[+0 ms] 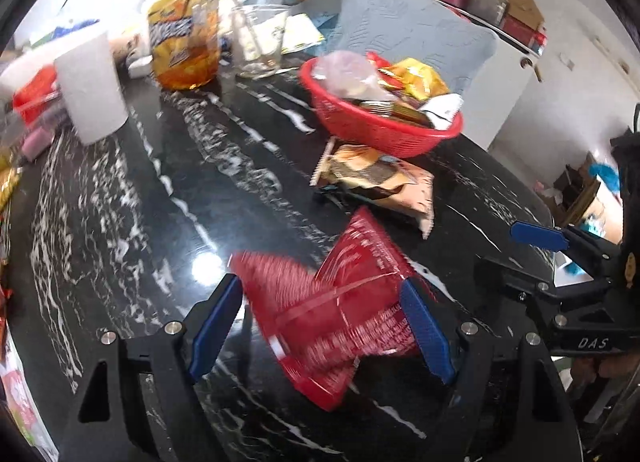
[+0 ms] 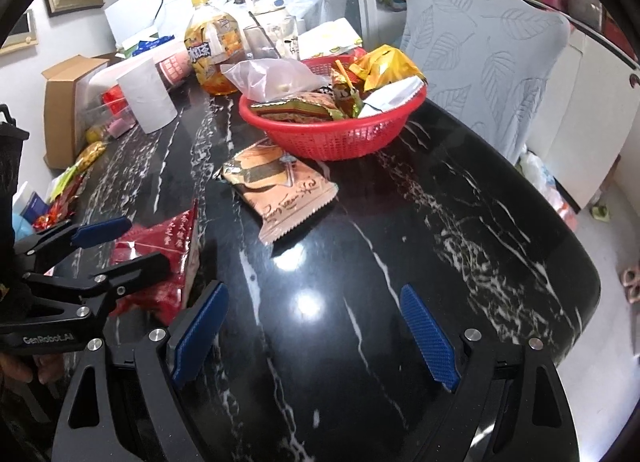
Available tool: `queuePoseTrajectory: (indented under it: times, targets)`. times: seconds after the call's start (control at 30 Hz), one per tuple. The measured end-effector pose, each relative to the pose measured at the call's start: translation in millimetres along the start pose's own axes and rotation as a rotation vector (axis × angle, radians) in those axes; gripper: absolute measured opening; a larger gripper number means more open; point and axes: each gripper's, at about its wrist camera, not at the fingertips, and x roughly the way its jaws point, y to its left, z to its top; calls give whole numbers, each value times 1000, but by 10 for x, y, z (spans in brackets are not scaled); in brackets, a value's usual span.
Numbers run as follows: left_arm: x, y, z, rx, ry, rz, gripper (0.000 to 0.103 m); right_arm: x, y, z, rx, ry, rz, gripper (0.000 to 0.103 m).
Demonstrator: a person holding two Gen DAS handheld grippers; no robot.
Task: Organize snacks
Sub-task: 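Grasp the red printed packet with the left gripper while the right gripper grasps the brown seaweed packet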
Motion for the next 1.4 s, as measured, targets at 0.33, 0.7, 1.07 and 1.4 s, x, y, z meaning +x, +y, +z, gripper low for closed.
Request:
queuePoseTrajectory:
  times: [0.33,0.7,1.07,1.4]
  targets:
    - [-59,313,25,-55,-24,63,81,263,140,288,-82,7,20,89]
    - [-48,318,210,-46,-39,-3,81,580,183,605,-164,19,22,89]
    - [244,253,244,-22,55,-36,81,727,159,590,-209,56,52,64]
    - [222,195,216,0,48,-46,80,600,219,436,-221,51,60,55]
